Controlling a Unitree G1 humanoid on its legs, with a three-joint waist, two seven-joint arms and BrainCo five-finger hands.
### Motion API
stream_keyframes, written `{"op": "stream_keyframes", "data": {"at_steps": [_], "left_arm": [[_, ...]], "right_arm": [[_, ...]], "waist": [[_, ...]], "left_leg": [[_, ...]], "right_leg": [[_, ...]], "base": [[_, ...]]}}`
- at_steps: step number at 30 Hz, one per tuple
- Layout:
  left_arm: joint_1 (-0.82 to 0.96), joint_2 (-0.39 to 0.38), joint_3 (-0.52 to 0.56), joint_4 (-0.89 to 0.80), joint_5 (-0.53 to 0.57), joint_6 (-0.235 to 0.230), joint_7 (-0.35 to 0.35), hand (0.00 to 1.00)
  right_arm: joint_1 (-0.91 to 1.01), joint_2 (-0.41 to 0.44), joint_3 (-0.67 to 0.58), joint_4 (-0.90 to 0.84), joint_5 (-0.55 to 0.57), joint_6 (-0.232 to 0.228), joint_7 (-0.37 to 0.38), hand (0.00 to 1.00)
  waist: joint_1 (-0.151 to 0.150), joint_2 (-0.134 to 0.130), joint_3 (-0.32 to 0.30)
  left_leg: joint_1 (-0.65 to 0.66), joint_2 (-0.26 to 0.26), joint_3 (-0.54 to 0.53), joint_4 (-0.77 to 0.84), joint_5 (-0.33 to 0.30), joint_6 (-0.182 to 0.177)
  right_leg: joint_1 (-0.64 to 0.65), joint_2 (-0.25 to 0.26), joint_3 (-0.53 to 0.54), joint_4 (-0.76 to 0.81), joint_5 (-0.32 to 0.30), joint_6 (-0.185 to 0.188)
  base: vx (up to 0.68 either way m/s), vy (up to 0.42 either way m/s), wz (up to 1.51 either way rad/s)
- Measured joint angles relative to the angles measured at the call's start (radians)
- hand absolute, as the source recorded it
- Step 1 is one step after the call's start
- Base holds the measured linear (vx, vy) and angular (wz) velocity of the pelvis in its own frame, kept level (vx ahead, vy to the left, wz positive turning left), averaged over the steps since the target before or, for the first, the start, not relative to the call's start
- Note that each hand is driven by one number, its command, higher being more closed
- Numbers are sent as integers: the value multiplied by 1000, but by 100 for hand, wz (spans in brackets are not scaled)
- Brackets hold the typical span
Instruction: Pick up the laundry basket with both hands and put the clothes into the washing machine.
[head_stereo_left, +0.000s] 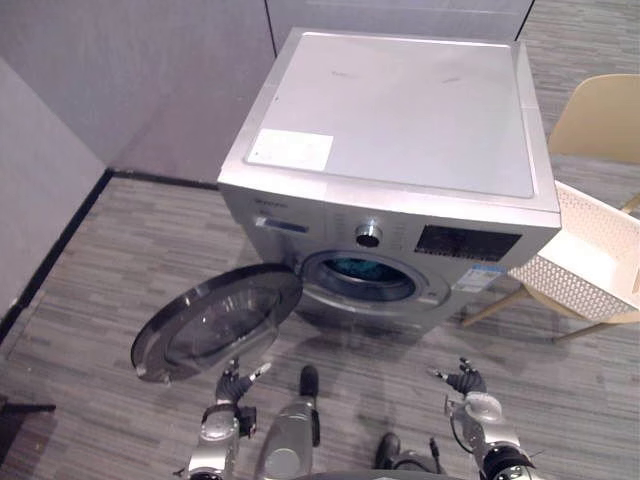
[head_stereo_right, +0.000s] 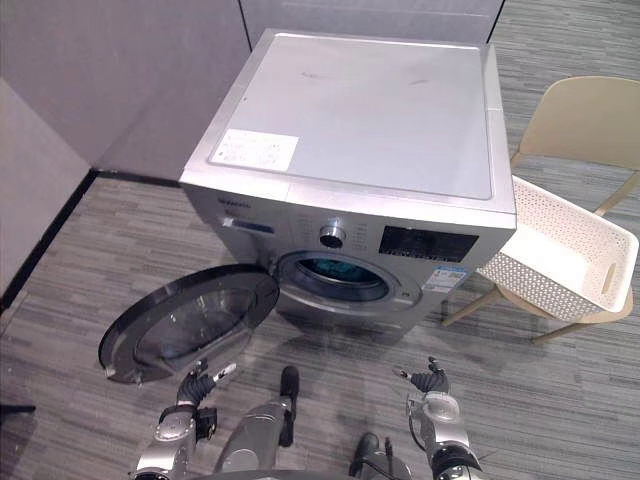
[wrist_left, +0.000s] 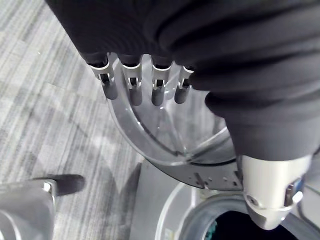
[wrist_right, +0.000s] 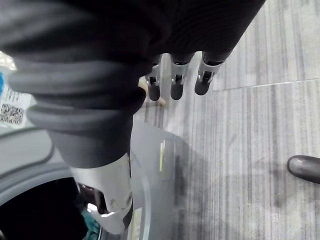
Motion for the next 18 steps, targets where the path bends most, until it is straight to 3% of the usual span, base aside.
{"op": "stream_keyframes", "data": {"at_steps": [2, 3, 4, 6, 7, 11, 18], "left_arm": [[-12, 0, -19, -27, 15, 0, 0, 0], [-13, 2, -28, -52, 33, -1, 1, 0], [-13, 7, -32, -64, 42, -1, 1, 0], [-23, 61, -58, -102, 67, 0, 3, 0], [-25, 71, -61, -118, 73, 0, 3, 0], [-25, 115, -32, -265, 104, -11, 26, 0], [-102, 246, 124, -261, 160, -39, 132, 0]], "right_arm": [[11, -3, -17, 1, 0, 0, 0, 0], [17, -11, -31, 2, 0, 0, 0, 0], [21, -10, -40, 4, -1, 0, 0, 0], [43, 18, -47, 24, -1, 1, 3, 0], [47, 18, -58, 26, -1, 1, 3, 0], [68, 19, -67, 32, -1, 0, 4, 0], [76, 4, -61, 49, -3, -4, 5, 0]], "waist": [[-13, 12, -6], [-31, 24, -13], [-31, 26, -18], [-43, -32, -48], [-57, -39, -54], [-76, -27, -63], [-79, -25, -75]], "left_leg": [[64, 24, -4, 7, -75, -17], [107, 12, -16, -92, -105, -38], [129, 3, -15, -154, -117, -20], [157, -91, -12, -313, -24, 7], [162, -109, -24, -333, -9, 18], [204, -160, -31, -400, 31, 44], [244, -149, -25, -497, 84, 29]], "right_leg": [[-9, -17, -8, -8, 26, 30], [-1, -18, -23, -45, 57, 53], [5, -15, -25, -73, 78, 65], [9, -64, -34, -143, 120, 93], [20, -72, -37, -156, 124, 97], [58, -108, -46, -184, 157, 106], [60, -74, -32, -233, 178, 95]], "base": [[-157, 252, 28], [-152, 289, 28], [-169, 295, 22], [-71, 219, 34], [0, 157, 60], [-37, 123, 20], [0, -33, -10]]}}
